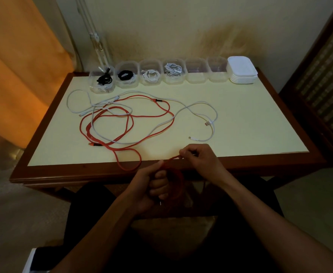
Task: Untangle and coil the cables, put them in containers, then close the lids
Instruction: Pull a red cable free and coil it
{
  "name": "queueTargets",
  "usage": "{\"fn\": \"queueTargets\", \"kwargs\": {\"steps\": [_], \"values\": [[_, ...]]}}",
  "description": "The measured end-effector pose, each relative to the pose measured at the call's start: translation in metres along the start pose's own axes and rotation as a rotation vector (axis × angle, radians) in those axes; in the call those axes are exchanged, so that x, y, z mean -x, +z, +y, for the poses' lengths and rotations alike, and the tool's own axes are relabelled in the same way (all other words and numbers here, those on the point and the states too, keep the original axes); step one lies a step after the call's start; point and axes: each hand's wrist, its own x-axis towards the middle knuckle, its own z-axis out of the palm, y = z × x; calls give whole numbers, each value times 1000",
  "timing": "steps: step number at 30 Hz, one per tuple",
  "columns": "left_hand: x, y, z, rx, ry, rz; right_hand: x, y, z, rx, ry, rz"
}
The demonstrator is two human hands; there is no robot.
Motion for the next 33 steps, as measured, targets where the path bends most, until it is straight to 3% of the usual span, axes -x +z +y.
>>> {"fn": "queueTargets", "kwargs": {"steps": [4,7,9,11,12,14,17,20,22,25,33], "values": [[1,10,14,298,170,-94,15,26,13,-72,19,7],[-3,6,35,384,326,30,41,36,14,3,110,-282],[-5,0,47,218,411,192,55,32,1,23,174,-523],[-6,-5,48,-125,453,348,57,26,-21,-53,186,-603],[-6,-7,43,-300,443,371,54,22,-34,-91,158,-565],[-3,-8,32,-544,371,261,42,16,-52,-125,71,-420],[3,-3,23,-668,253,52,22,7,-63,-184,30,-230],[8,5,27,-522,160,10,7,2,-58,-24,5,-34],[8,1,27,-436,189,-131,3,2,-54,3,5,31],[9,-5,26,-360,198,-271,1,2,-47,-33,-15,31],[9,4,25,65,291,-311,5,10,-27,-61,-33,56]]}}
